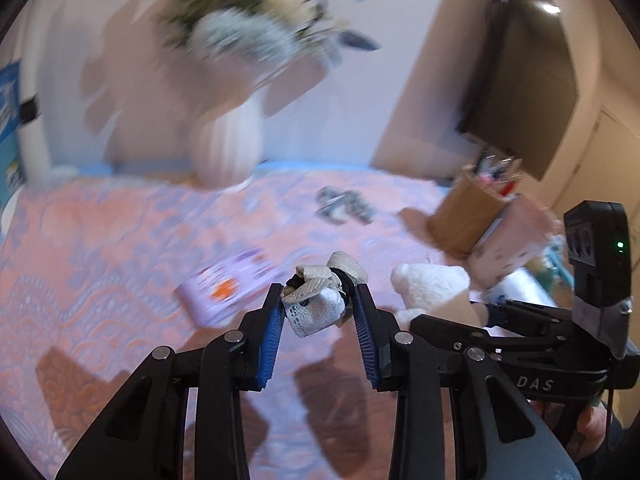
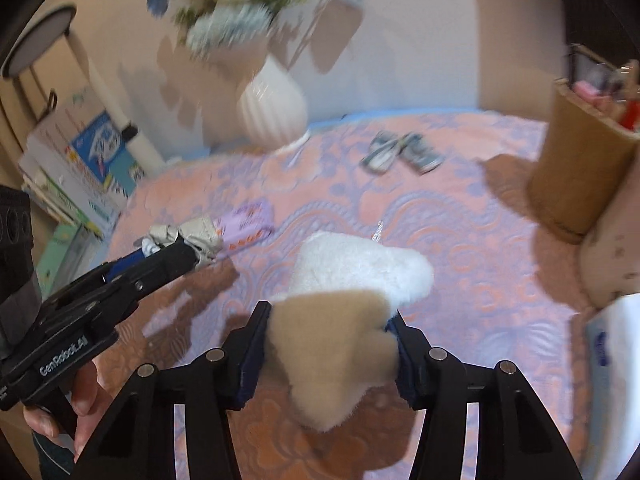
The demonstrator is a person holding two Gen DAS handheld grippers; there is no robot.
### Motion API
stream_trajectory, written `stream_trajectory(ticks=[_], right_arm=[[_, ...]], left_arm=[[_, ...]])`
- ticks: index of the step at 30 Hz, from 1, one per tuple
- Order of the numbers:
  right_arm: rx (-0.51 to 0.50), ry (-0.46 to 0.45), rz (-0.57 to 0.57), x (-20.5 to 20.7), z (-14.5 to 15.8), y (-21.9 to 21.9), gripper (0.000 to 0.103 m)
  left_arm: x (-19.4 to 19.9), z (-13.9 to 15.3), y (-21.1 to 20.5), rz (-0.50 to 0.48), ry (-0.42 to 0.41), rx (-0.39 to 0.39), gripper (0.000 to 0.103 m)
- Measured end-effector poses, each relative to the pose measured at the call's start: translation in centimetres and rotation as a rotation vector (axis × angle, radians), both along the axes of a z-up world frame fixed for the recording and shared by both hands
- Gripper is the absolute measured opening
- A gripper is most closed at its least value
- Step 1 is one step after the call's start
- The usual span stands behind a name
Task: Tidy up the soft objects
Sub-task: 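Carry the beige bow and white plush in both grippers over the amber plate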
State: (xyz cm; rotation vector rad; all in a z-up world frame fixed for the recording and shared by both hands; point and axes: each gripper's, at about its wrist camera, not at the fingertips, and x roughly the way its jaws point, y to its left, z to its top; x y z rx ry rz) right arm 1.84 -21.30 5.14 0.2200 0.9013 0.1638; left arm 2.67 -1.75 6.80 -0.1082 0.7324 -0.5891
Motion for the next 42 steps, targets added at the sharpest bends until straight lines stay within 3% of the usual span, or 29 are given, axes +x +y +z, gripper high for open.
stream_trajectory(ticks=[7,13,22,27,37,42], right_arm=[[0.038,-0.064,-0.100,-3.7,3.4,-5.5,0.053],[0.075,-0.062,-0.178,-7.0,4.9,-11.0,0.053],[0.065,-0.063,-0.315,-11.6,5.9,-18.1,0.053],[0.077,-0.087,-0.397,-13.2,6.0,-21.9,0.053],[0.091,-0.174,-0.512,-15.5,8.0,-29.1,0.053],[0.127,-0.267,-0.569,-15.3,10.1,-33.6,0.054]], left_arm=[[-1.6,3.1,-6.1,-0.113,-0.073,0.002,0.031],[-3.1,4.7,-11.7,-0.220,-0.110,0.015,0.031],[-5.7,5.3,-19.5,-0.385,-0.111,0.028,0.031],[-7.2,5.3,-24.1,-0.471,-0.132,0.084,0.031],[-8.8,7.4,-31.3,-0.586,-0.165,0.089,0.031],[-9.0,8.6,-35.4,-0.618,-0.182,0.094,0.031]])
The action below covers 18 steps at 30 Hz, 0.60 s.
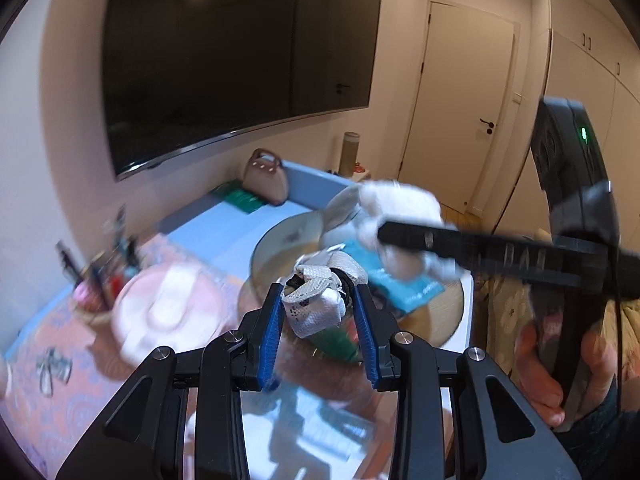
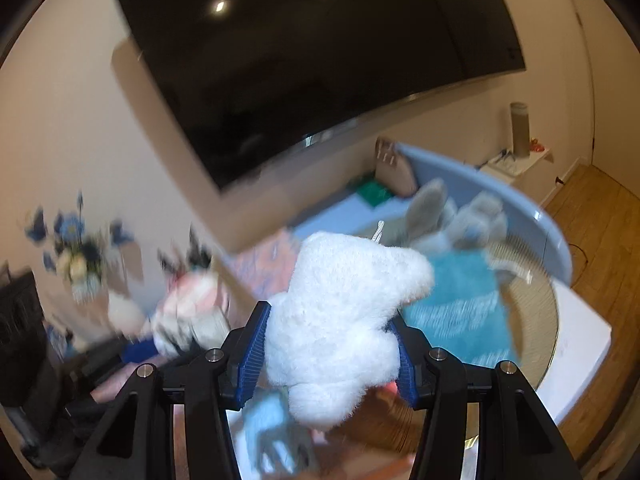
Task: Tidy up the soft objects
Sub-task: 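Carry the beige bow and white plush in both grippers over the amber plate, then open both grippers to drop the bow and plush onto the plate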
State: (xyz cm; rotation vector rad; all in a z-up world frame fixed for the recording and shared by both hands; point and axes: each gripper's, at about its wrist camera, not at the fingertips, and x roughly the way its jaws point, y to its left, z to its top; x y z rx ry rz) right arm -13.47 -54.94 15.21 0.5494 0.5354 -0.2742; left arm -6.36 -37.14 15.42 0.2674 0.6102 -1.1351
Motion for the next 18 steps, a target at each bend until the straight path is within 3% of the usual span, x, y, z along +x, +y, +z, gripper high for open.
stream_trajectory(ticks=[6,14,15,16,18], right_arm=[[-0.013,0.009,-0.006,3.0,0.9,-3.3,0.056],[0.002,0.061,-0.002,5.8,-0.6,-4.6,0.060],[-0.001,0.064,-0.003,5.9,-0.7,-4.7,0.064],[-0.007,0.069,-0.008,6.0,-0.8,-4.8,0.074],[-0.008,0.072,-0.010,5.9,-1.0,-4.9,0.085]], left_arm=[[0.3,-1.0,-3.7,0.012,0.008,0.024,0.031],[0.6,-2.5,-6.6,0.004,0.008,0.057,0.033],[0.7,-2.7,-6.9,0.002,0.011,0.060,0.036],[0.6,-2.8,-7.1,0.000,0.017,0.064,0.046],[0.5,-3.2,-7.3,0.002,0.030,0.075,0.058]])
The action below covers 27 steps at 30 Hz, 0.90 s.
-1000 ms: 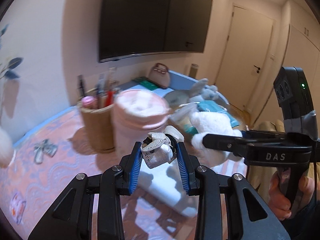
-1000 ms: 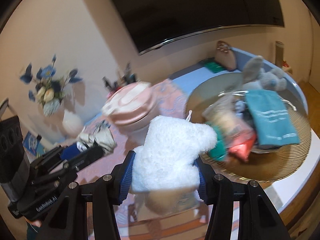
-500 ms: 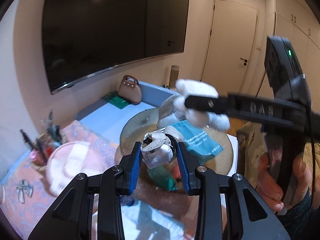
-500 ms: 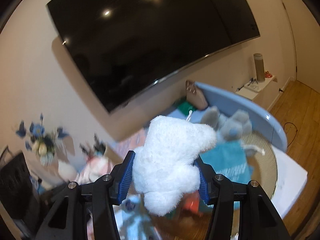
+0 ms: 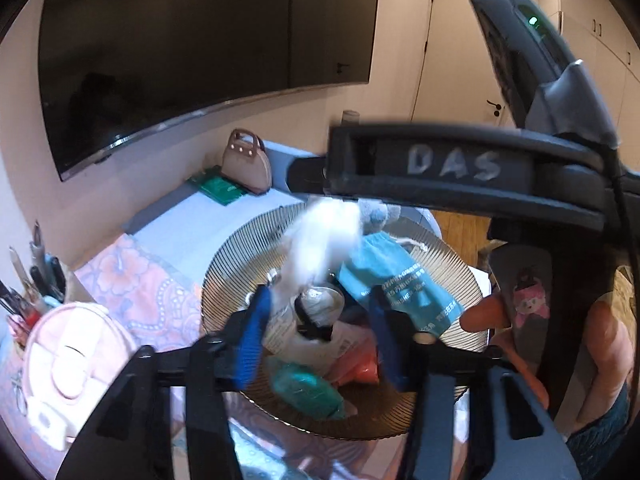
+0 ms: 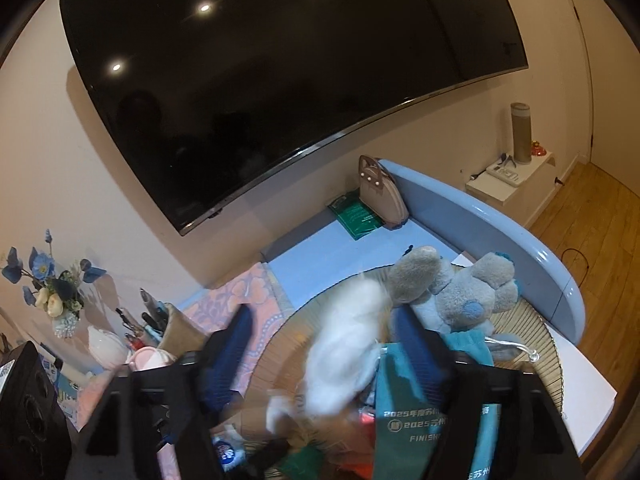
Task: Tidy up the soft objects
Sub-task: 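Open both grippers to drop the bow and plush onto the plate, then move both open grippers back over the wipes packet and plaid bow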
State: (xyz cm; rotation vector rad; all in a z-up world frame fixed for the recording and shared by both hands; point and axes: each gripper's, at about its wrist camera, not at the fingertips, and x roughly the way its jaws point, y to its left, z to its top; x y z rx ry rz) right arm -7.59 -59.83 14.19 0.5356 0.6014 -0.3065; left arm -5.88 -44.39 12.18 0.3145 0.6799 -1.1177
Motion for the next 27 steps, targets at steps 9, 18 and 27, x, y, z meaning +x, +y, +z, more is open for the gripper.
stream_trajectory(ticks=[9,18,27], right_arm=[[0.003,-0.001,0.004,-2.7,0.4,1.1,0.085],[0.009,-0.034,0.005,-5.1,1.9,3.4,0.085],[0.007,-0.047,0.080,-5.5,3.0,8.0,0.087]], left_arm=[[-2.0,-0.3,1.2,-0.042,0.018,-0.002,0.071],[-3.0,1.5,5.1,-0.033,0.012,-0.031,0.071],[-3.2,2.6,12.9,0.069,0.012,-0.076,0.071]])
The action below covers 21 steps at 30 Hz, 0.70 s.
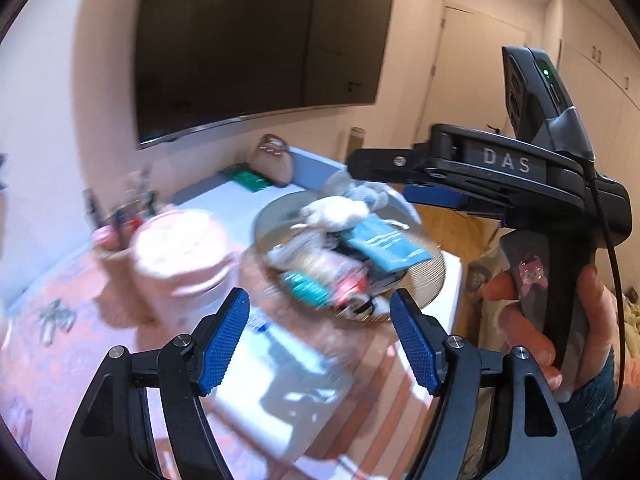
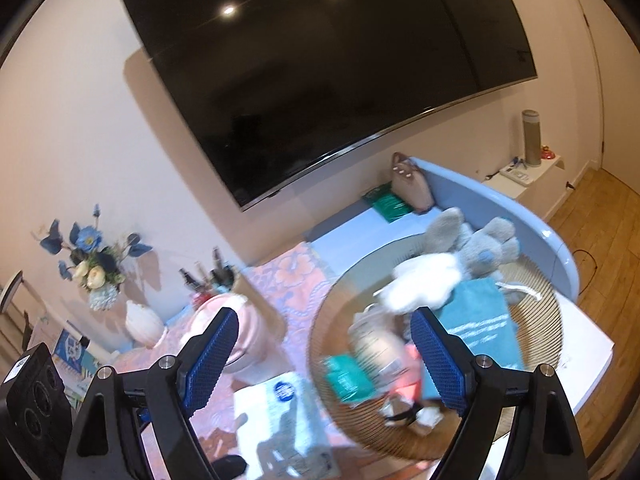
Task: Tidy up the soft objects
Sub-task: 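Move both open grippers back over the wipes packet and plaid bow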
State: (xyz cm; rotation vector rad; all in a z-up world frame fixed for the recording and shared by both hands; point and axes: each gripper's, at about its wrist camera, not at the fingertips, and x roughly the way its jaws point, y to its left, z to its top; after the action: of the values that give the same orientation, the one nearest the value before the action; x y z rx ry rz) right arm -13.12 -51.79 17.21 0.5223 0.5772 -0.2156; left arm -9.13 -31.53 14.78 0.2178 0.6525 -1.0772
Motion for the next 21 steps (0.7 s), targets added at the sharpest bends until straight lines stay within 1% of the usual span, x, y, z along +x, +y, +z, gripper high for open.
stream_trajectory(ticks=[3,6,8,12,15,16,17,19,21], right_arm=[[-0.005,0.004,0.043,0.3,0.0,2.4,0.087],[-0.025,0.009,0.101,0.9,0.1,5.2,0.088],[-0.052,0.020,0.151,1.7,0.1,7.7,0.088],[-0.070,0.029,0.253,3.3,0.0,12.2,0.088],[-0.104,0.045,0.318,4.4,-0.1,15.2,0.088],[-0.128,0.056,0.342,5.0,-0.3,16.5,0.088],[-0.146,0.065,0.361,5.5,-0.4,17.6,0.088],[-0.163,0.079,0.400,6.5,-0.9,19.4,0.088],[-0.154,0.103,0.457,8.0,-1.5,21.3,0.088]], left_arm=[[0.2,-0.1,3.1,0.067,-0.010,0.014,0.073],[1.3,-0.7,7.5,0.150,0.042,-0.018,0.073],[2.1,-1.0,10.0,0.200,0.058,-0.029,0.073],[4.1,-2.0,16.3,0.357,0.054,-0.014,0.073],[6.1,-3.0,21.5,0.484,0.080,-0.026,0.073],[6.9,-3.3,23.0,0.523,0.082,-0.017,0.073],[7.6,-3.7,24.5,0.563,0.080,0.009,0.073],[8.2,-4.0,26.5,0.599,0.063,0.040,0.073],[9.1,-4.2,28.6,0.623,0.058,0.050,0.073]])
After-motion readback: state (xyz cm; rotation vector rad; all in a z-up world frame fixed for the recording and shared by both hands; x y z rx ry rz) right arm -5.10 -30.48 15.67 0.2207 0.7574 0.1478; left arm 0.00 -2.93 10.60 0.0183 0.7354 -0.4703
